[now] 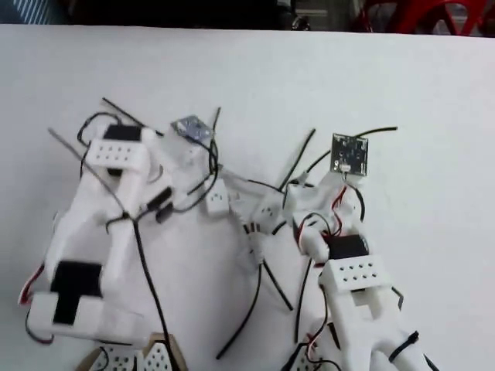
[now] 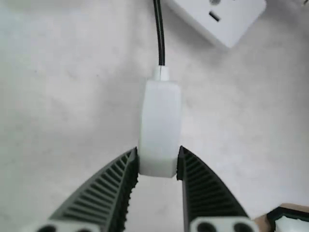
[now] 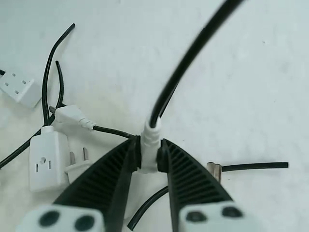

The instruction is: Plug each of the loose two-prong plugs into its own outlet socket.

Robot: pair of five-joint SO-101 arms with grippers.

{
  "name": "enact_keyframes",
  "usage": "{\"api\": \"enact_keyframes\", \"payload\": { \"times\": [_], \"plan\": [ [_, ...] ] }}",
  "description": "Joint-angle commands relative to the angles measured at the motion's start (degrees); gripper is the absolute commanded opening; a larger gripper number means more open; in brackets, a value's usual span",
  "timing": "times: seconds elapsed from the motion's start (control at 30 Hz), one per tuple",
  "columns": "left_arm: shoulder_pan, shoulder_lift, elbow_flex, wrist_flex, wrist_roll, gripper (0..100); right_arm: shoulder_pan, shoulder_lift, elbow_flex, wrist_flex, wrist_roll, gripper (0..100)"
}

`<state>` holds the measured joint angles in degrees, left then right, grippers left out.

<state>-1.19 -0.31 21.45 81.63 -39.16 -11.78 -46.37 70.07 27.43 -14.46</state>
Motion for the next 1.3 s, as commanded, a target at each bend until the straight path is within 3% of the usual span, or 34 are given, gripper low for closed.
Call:
{"api": "enact_keyframes", "payload": {
  "times": [0.0,0.23,0.53,0.7,0.9,1.27],
  "plan": [
    [0.5,-12.7,14.3,-11.1,1.0,13,0.4,0.0,-0.2,-1.1,0.7,1.8],
    [-5.8,-10.3,17.4,-17.4,0.7,24,0.3,0.0,0.6,-1.5,1.0,1.8],
    [-11.3,-6.0,16.5,-26.5,1.0,24,-1.4,0.0,0.9,-1.5,1.0,1.8],
    [-11.3,-4.7,13.7,-25.9,1.1,24,-1.4,0.0,0.9,-1.5,1.0,1.8],
    [-10.9,-8.4,6.9,-18.8,1.1,24,-1.5,0.0,0.9,-1.5,1.1,1.8],
    [-11.1,-2.4,4.5,-19.9,0.5,24,-1.5,0.0,1.0,-1.5,1.1,1.8]
  ]
}}
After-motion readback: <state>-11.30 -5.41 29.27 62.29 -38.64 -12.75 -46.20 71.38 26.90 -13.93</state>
